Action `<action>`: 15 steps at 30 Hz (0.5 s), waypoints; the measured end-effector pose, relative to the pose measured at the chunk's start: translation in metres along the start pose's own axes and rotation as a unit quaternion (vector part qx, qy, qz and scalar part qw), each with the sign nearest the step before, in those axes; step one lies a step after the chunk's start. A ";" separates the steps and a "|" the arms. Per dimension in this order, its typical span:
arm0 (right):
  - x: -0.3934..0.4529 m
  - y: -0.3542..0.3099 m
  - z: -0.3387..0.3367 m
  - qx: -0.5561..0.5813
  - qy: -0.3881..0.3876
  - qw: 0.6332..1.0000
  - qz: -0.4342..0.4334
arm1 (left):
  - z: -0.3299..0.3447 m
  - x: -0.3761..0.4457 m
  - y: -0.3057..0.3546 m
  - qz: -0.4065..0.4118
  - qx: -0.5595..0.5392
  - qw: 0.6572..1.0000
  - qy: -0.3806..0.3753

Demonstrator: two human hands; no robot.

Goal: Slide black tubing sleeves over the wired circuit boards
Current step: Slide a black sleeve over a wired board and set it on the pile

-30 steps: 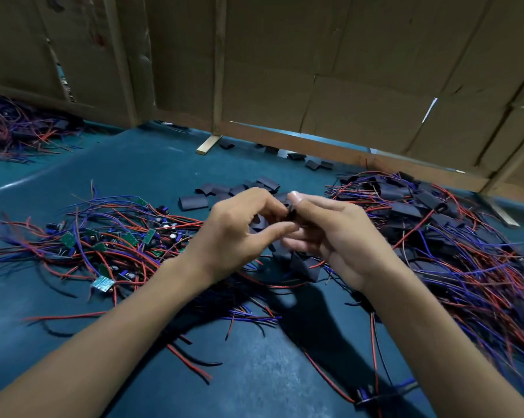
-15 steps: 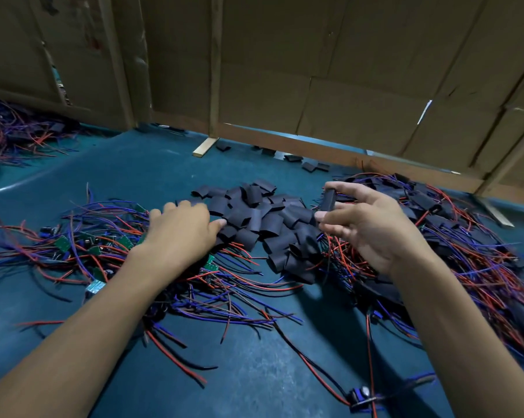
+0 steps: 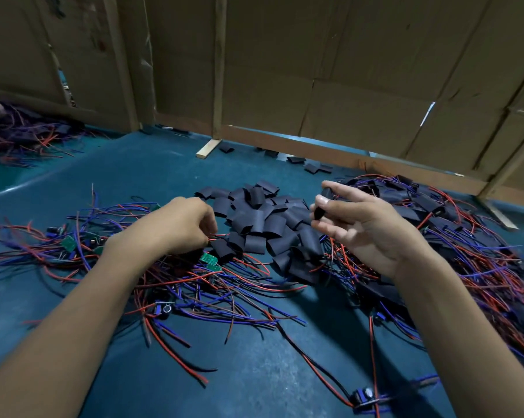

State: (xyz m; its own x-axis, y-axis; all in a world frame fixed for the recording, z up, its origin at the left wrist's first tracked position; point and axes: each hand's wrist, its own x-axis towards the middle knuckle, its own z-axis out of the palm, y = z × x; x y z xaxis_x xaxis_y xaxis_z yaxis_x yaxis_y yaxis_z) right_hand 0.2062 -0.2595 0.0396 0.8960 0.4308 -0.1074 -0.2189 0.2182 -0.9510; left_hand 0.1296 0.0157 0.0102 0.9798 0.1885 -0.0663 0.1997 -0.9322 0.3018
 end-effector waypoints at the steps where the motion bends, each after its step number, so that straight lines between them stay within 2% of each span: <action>1: 0.000 0.001 0.000 0.008 -0.003 1.000 0.006 | 0.001 0.000 0.002 0.007 0.009 1.000 0.019; 5: 0.001 0.005 -0.001 0.008 0.001 1.000 0.009 | -0.002 -0.002 0.008 0.013 0.049 0.997 0.055; 7: 0.000 0.008 0.001 -0.024 -0.011 1.000 0.015 | -0.001 -0.001 0.006 -0.006 0.092 0.996 0.022; 10: -0.004 0.014 0.009 -0.095 -0.041 0.994 0.038 | 0.003 -0.003 0.002 -0.086 0.147 0.984 -0.043; 13: -0.007 0.024 0.022 -0.176 -0.059 0.982 0.035 | 0.007 -0.002 0.002 -0.069 0.139 0.988 0.007; 15: -0.011 0.036 0.033 -0.206 -0.108 0.972 0.029 | 0.008 -0.003 0.007 -0.045 0.132 0.989 0.054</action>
State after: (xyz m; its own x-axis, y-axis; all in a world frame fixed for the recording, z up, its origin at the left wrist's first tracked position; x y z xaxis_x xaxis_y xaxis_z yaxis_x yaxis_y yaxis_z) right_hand 0.1759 -0.2277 0.0155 0.7751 0.6154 -0.1430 -0.0534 -0.1618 -0.9854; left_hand 0.1279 0.0058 0.0055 0.9559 0.2925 0.0256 0.2914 -0.9558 0.0389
